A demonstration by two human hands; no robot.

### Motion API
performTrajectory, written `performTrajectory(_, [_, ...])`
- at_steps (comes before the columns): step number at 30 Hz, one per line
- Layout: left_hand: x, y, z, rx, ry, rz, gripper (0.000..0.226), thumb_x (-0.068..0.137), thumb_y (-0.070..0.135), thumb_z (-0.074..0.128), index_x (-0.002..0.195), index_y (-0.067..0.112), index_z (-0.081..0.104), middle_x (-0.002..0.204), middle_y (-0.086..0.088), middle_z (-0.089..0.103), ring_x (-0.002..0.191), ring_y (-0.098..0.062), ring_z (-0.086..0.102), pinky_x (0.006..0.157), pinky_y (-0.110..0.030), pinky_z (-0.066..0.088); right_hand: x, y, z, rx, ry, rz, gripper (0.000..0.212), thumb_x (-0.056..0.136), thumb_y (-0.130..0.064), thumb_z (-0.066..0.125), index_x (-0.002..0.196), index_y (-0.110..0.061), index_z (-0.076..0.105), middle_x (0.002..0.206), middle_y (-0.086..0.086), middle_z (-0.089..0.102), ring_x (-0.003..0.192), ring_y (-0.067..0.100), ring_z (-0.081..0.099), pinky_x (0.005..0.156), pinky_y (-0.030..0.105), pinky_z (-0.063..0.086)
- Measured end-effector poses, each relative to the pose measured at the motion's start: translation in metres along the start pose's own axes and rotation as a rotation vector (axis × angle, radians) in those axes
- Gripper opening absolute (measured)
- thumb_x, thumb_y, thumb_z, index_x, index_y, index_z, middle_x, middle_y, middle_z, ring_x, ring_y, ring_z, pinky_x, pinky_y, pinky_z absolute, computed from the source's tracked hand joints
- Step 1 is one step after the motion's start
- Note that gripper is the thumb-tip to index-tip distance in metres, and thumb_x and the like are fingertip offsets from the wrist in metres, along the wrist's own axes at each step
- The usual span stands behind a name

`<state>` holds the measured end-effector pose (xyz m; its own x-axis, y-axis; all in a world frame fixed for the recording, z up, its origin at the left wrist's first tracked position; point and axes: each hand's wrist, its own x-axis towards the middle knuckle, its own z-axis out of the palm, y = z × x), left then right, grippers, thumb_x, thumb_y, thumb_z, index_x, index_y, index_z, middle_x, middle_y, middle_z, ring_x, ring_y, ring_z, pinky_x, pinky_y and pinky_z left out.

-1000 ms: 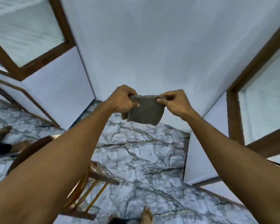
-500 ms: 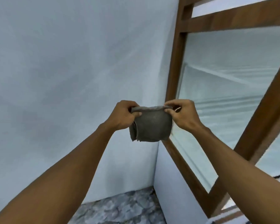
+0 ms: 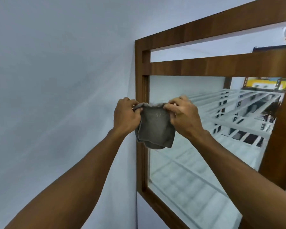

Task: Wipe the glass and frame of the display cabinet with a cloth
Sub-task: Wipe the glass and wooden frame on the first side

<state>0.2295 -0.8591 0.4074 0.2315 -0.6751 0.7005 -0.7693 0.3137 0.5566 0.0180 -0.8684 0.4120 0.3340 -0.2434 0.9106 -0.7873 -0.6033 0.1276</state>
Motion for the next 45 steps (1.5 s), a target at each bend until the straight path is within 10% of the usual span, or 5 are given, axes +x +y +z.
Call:
performTrajectory(11, [0.101,0.013,0.077,-0.415,0.250,0.113,0.017,0.103,0.012,0.061,0.092,0.017,0.049,0.072,0.010,0.051,0.063,-0.007,0.052,0.062,-0.013,0.044,0.059,0.015,0.055,-0.626,-0.001,0.050,0.046,0.073,-0.023,0.086,0.114,-0.007,0.075,0.103,0.011,0.070,0.096,0.032,0.056,0.075,0.042,0.046])
performTrajectory(15, [0.102,-0.014,0.127,-0.467,0.148,0.333,0.021,0.103,0.021,0.059,0.118,0.007,0.064,0.117,-0.010,0.064,0.106,-0.022,0.061,0.100,-0.040,0.056,0.065,0.021,0.069,-0.757,0.098,0.055,0.043,0.076,-0.023,0.082,0.116,-0.008,0.075,0.110,0.013,0.069,0.101,0.032,0.053,0.077,0.042,0.046])
performTrajectory(19, [0.101,-0.038,0.158,-0.396,0.098,0.571,0.071,0.104,0.041,0.050,0.165,0.019,0.020,0.173,-0.017,0.012,0.162,-0.031,0.006,0.132,-0.040,0.003,0.065,0.027,0.077,-0.785,0.199,0.039,0.028,0.088,-0.017,0.065,0.114,-0.012,0.077,0.120,0.015,0.067,0.108,0.031,0.047,0.078,0.044,0.036])
performTrajectory(42, [0.079,0.033,0.177,-0.393,0.217,0.298,0.071,0.105,0.051,0.033,0.165,0.016,0.020,0.172,-0.022,0.015,0.160,-0.041,0.007,0.127,-0.064,0.004,0.000,0.035,0.032,-1.058,-0.026,0.302,0.069,0.105,-0.045,0.034,0.164,-0.011,0.019,0.171,0.017,0.009,0.159,0.039,0.003,0.126,0.061,-0.001])
performTrajectory(45, [0.062,0.045,0.178,-0.362,0.173,0.604,0.070,0.105,0.051,0.035,0.165,0.020,0.015,0.173,-0.018,0.010,0.161,-0.037,0.003,0.129,-0.059,-0.002,0.000,0.034,0.028,-1.000,0.000,0.267,0.067,0.100,-0.034,0.043,0.160,-0.007,0.030,0.170,0.017,0.017,0.158,0.039,0.010,0.127,0.061,0.003])
